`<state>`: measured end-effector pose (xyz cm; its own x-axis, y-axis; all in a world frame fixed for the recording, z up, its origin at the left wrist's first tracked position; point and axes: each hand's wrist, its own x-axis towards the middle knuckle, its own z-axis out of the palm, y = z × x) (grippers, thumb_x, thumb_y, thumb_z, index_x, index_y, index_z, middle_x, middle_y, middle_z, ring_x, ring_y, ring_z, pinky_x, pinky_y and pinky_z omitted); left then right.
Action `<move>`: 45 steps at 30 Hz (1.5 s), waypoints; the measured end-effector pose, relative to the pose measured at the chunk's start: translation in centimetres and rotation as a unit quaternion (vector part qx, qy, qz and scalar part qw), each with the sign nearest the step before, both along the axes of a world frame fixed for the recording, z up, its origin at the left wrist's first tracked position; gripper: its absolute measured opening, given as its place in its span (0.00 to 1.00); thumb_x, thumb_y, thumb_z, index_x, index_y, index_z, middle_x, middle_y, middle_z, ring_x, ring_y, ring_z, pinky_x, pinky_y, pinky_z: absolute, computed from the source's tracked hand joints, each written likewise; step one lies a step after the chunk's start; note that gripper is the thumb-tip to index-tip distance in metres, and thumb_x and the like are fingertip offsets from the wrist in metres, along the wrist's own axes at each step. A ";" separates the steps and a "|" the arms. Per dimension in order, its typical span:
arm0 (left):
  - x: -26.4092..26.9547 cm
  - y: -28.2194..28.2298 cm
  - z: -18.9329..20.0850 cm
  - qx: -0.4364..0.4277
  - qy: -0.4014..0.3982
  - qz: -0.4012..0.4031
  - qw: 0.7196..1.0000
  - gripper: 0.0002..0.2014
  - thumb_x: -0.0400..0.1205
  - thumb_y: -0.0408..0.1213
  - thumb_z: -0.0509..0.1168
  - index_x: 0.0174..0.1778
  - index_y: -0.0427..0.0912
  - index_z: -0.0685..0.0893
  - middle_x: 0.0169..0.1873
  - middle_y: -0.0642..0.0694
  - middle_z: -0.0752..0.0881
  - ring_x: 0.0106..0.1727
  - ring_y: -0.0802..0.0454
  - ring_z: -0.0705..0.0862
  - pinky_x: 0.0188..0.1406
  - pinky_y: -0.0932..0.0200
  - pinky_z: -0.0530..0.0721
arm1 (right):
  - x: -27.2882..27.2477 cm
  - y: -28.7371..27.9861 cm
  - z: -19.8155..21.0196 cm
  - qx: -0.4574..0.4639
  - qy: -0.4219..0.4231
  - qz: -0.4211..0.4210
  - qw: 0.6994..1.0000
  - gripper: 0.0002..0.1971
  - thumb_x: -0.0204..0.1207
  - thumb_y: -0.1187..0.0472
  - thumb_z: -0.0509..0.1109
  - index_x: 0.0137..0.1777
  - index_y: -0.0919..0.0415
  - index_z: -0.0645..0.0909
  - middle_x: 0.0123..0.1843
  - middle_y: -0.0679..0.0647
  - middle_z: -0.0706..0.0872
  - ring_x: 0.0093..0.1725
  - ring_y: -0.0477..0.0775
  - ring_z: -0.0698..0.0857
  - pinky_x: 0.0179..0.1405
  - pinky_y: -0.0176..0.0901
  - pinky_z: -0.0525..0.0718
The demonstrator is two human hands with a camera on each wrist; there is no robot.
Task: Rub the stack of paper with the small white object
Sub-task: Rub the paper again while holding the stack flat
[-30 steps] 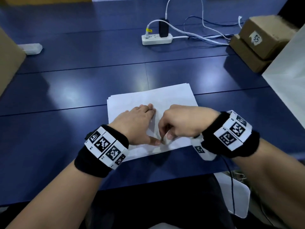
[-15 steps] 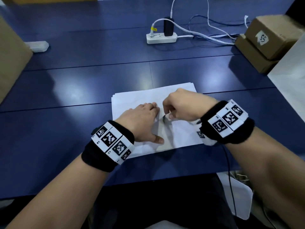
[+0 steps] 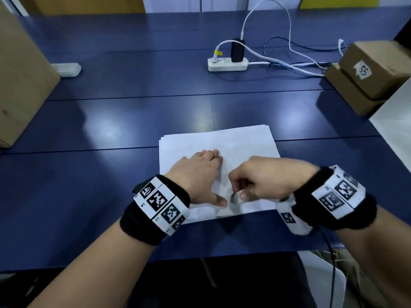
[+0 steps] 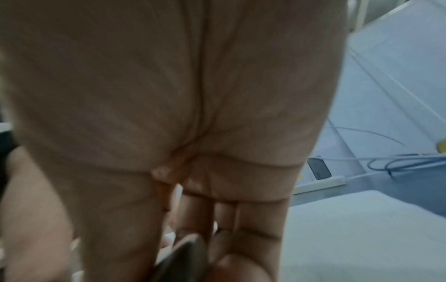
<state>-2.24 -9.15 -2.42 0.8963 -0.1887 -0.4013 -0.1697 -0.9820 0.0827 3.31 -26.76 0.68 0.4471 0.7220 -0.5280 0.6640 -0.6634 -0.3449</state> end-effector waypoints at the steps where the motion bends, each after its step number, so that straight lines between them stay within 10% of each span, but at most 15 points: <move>1: 0.1 0.1 -0.1 0.000 -0.003 -0.003 1.000 0.57 0.69 0.72 0.69 0.87 0.44 0.51 0.86 0.51 0.51 0.84 0.48 0.57 0.79 0.39 0.67 | 0.3 0.1 -0.1 0.006 -0.007 -0.007 1.000 0.03 0.76 0.57 0.74 0.48 0.51 0.84 0.39 0.44 0.86 0.39 0.44 0.82 0.39 0.38 0.76; 5: 0.0 0.0 -0.3 -0.003 -0.013 -0.006 1.000 0.56 0.69 0.71 0.69 0.86 0.44 0.54 0.85 0.50 0.53 0.82 0.48 0.59 0.78 0.38 0.67 | 2.0 0.9 0.1 0.044 -0.115 -0.052 0.991 0.02 0.80 0.54 0.71 0.49 0.50 0.81 0.41 0.45 0.83 0.46 0.47 0.81 0.41 0.39 0.75; 9: 0.1 0.1 -0.6 -0.013 -0.020 0.000 1.000 0.56 0.69 0.71 0.69 0.86 0.45 0.52 0.85 0.52 0.51 0.84 0.49 0.55 0.80 0.38 0.63 | 1.1 0.4 -0.3 0.002 0.021 0.006 1.000 0.03 0.75 0.55 0.75 0.46 0.51 0.84 0.42 0.46 0.89 0.43 0.42 0.85 0.41 0.40 0.82; 19: -0.6 0.3 0.1 -0.052 0.039 0.024 0.998 0.55 0.76 0.68 0.65 0.87 0.46 0.39 0.86 0.51 0.35 0.87 0.48 0.37 0.84 0.33 0.47 | 3.1 -0.6 -1.5 0.065 0.023 -0.066 0.995 0.07 0.80 0.50 0.72 0.46 0.52 0.83 0.47 0.48 0.88 0.50 0.52 0.84 0.52 0.50 0.84; 45: -0.2 -1.1 2.7 -0.036 0.103 0.127 0.986 0.57 0.69 0.63 0.74 0.87 0.53 0.46 0.86 0.42 0.43 0.86 0.40 0.44 0.81 0.27 0.48 | 2.6 -0.3 0.2 0.091 0.039 -0.165 0.981 0.05 0.82 0.58 0.69 0.47 0.58 0.81 0.51 0.55 0.87 0.51 0.59 0.85 0.49 0.48 0.81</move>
